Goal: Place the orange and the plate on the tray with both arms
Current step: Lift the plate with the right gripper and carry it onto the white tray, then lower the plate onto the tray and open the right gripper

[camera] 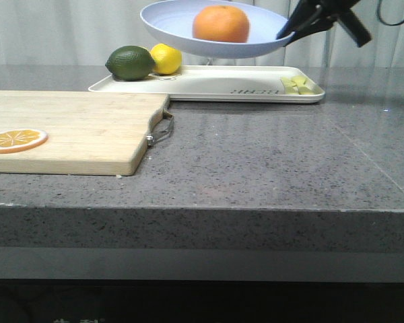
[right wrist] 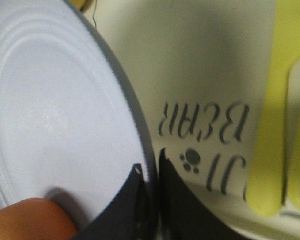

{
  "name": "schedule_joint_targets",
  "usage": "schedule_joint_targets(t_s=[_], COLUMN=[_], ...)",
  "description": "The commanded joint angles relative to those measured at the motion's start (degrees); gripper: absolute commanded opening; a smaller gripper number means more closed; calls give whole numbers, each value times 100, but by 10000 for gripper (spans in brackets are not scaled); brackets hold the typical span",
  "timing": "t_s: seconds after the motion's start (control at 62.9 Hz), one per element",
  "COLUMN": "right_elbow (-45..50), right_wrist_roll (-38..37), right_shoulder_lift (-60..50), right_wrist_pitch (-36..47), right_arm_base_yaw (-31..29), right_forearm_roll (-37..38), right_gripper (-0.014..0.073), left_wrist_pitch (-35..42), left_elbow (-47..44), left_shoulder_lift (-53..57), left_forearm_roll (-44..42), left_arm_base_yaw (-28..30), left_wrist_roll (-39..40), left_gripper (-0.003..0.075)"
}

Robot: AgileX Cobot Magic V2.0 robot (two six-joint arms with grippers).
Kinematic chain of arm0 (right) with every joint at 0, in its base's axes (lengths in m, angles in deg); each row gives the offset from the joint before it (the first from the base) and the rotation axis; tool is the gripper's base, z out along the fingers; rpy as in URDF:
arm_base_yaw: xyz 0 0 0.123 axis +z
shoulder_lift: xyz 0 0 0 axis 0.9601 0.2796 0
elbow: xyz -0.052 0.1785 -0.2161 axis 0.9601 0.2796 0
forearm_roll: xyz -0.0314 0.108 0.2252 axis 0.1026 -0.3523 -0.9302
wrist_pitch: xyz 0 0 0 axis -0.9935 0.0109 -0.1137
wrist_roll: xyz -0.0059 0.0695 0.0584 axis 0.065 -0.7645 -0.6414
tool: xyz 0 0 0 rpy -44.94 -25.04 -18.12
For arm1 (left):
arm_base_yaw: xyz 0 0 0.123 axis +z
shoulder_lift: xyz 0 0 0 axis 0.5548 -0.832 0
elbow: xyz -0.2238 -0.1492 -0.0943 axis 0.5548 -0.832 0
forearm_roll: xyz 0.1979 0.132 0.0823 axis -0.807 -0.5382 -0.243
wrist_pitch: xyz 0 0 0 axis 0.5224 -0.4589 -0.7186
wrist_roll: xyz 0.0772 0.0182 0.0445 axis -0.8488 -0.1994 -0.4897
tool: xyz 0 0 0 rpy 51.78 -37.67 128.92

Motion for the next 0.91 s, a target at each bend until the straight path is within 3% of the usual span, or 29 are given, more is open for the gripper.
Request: schedule_joint_targets(t_s=[0.0,0.223,0.493,0.652,0.891], right_elbow=[-911,-2039,-2169,-2169,-2169], right_wrist_roll=[-489,-1045,-1335,-1354,-1354], right_shoulder_lift=[88,932,1135,1135,1097], right_wrist_pitch=[273,247,-28,-51,-96], right_arm_base_yaw=[30,85,95,88,88], right_forearm_roll=[-477,-279,551,557,498], right_gripper=[-68,-36,134,192,403], left_wrist_pitch=[440,428,389,389,389], left_elbow=[155,155,155,155,155], left_shoulder_lift=[25,25,25,25,25], left_forearm_roll=[60,60,60,60,60], left_arm_base_yaw=[-19,-19,-19,-19,-19], left_wrist_roll=[38,38,38,38,38], left_gripper=[652,652,652,652,652])
